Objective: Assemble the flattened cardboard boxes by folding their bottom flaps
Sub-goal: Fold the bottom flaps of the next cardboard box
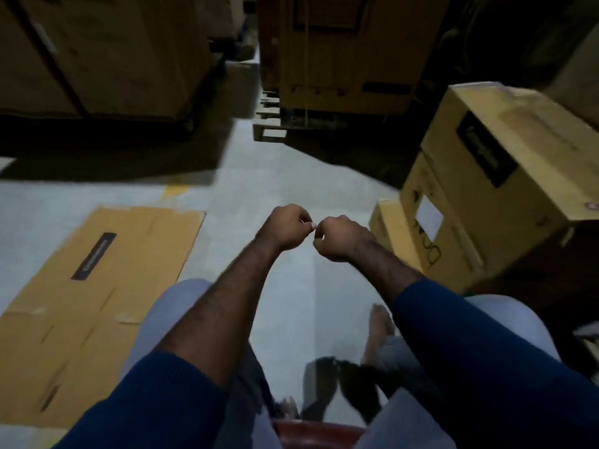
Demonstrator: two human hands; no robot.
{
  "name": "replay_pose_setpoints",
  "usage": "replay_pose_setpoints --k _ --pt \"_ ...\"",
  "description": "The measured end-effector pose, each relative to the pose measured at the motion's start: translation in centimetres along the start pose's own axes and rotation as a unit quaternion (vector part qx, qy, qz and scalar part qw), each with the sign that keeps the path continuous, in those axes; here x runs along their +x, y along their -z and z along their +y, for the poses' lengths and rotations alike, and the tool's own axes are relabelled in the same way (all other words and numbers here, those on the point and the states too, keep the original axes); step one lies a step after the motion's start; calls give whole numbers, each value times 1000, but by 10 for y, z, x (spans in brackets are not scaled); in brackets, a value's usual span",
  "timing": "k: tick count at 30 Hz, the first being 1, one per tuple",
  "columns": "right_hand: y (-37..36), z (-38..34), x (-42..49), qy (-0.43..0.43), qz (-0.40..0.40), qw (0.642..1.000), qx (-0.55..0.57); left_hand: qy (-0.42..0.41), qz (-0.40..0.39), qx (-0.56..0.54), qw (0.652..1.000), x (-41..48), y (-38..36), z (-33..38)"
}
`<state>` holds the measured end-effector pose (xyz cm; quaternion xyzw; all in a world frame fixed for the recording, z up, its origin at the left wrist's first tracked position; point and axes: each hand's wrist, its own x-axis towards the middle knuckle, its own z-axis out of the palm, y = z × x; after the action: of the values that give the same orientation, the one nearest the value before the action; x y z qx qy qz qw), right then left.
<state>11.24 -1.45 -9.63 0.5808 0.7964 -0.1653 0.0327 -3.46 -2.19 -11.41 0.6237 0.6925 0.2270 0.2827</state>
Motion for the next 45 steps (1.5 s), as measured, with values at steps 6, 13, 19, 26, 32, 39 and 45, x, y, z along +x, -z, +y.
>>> replay_pose_setpoints --k 6,13,19,26,32,39,45 --pt "0 71 -7 -37 39 990 128 -69 -17 -4 997 1 -40 54" --pt "27 106 0 -46 90 976 191 -113 46 -49 991 19 -68 95" --pt "42 139 -13 -96 188 935 284 -162 85 -104 978 26 -94 138" --pt "59 172 -30 -170 293 876 344 -184 99 -134 969 30 -122 190" --pt "76 179 -39 -244 488 755 363 -221 85 -154 959 40 -129 223" --pt "70 198 -44 -352 597 662 284 -253 60 -123 958 37 -138 258" --pt "62 214 -61 -366 598 623 347 -261 -13 -106 959 34 -151 266"
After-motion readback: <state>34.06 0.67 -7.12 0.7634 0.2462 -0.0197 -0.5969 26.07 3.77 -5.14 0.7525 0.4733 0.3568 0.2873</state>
